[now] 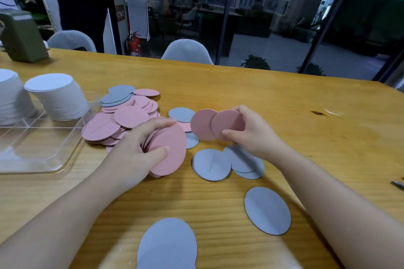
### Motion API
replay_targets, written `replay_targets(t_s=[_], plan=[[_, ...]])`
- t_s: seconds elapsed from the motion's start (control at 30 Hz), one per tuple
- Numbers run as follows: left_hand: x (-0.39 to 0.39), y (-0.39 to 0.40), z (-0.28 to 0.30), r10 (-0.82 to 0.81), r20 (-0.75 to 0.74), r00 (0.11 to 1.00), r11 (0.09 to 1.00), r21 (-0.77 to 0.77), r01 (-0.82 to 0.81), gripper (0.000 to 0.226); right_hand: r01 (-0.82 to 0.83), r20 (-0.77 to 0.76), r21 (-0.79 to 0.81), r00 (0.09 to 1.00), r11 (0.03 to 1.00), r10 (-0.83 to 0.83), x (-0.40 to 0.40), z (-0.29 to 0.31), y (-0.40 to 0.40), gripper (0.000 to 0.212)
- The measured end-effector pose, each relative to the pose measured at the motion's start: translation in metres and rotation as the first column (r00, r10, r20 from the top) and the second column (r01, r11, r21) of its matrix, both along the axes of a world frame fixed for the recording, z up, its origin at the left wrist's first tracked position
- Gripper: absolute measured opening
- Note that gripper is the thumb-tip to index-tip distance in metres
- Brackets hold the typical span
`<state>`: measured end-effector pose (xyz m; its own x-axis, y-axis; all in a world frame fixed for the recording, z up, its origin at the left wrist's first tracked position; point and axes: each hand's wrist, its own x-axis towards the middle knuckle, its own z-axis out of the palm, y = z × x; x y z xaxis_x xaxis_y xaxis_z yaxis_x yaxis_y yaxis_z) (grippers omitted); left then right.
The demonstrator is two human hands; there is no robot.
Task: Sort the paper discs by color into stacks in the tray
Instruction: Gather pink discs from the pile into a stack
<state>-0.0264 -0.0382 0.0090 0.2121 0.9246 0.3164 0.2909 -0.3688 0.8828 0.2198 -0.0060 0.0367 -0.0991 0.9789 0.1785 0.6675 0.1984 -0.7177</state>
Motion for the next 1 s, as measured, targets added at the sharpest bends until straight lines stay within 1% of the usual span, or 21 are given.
replay_targets(t_s=[0.1, 0.2, 0.3, 0.4, 0.5, 0.57, 0.6, 0.67, 0.77, 0.83, 0.9, 1.0], plan=[[0.002, 0.000, -0.001, 0.045, 0.046, 0.998, 0.999, -0.002, -0.044, 0.051, -0.088, -0.172, 0.027, 0.981, 0.996, 0.091, 0.005, 0.007, -0.008, 0.028], [0.003, 0.001, -0.004, 0.070, 0.034, 0.997, 0.997, 0.017, -0.071, 0.048, -0.205, -0.259, 0.034, 0.944, 0.978, 0.207, 0.006, 0.012, -0.018, 0.025], [0.006, -0.001, -0.005, 0.017, -0.006, 1.000, 0.999, 0.035, -0.017, 0.049, -0.265, -0.233, 0.046, 0.935, 0.963, 0.268, -0.004, 0.010, -0.026, 0.022], [0.010, -0.005, -0.006, -0.052, -0.078, 0.996, 0.993, 0.100, 0.060, 0.048, -0.266, -0.107, 0.105, 0.955, 0.958, 0.277, -0.017, 0.000, -0.028, 0.029], [0.011, -0.005, -0.008, -0.047, -0.122, 0.991, 0.991, 0.122, 0.062, 0.050, -0.295, -0.055, 0.164, 0.950, 0.941, 0.307, -0.026, -0.007, -0.031, 0.038], [0.010, -0.004, -0.008, -0.035, -0.144, 0.989, 0.990, 0.130, 0.054, 0.050, -0.328, -0.040, 0.181, 0.940, 0.927, 0.340, -0.028, -0.008, -0.035, 0.037], [0.010, -0.004, -0.008, -0.036, -0.146, 0.989, 0.990, 0.133, 0.056, 0.049, -0.342, -0.045, 0.177, 0.934, 0.923, 0.355, -0.028, -0.009, -0.036, 0.035], [0.009, -0.003, -0.008, -0.033, -0.152, 0.988, 0.988, 0.146, 0.056, 0.048, -0.346, -0.102, 0.147, 0.926, 0.927, 0.362, -0.027, -0.008, -0.037, 0.029], [0.008, -0.003, -0.007, 0.009, -0.151, 0.989, 0.990, 0.139, 0.012, 0.046, -0.288, -0.227, 0.117, 0.924, 0.950, 0.308, -0.021, -0.006, -0.035, 0.020], [0.008, -0.004, -0.006, 0.032, -0.154, 0.988, 0.990, 0.138, -0.010, 0.050, -0.264, -0.264, 0.119, 0.921, 0.957, 0.287, -0.015, -0.005, -0.035, 0.018], [0.008, -0.005, -0.004, 0.038, -0.160, 0.986, 0.990, 0.141, -0.016, 0.055, -0.273, -0.252, 0.108, 0.923, 0.956, 0.292, -0.012, -0.006, -0.037, 0.018], [0.008, -0.007, -0.002, -0.002, -0.184, 0.983, 0.990, 0.138, 0.028, 0.049, -0.312, -0.175, 0.092, 0.930, 0.946, 0.324, -0.013, -0.012, -0.037, 0.019]])
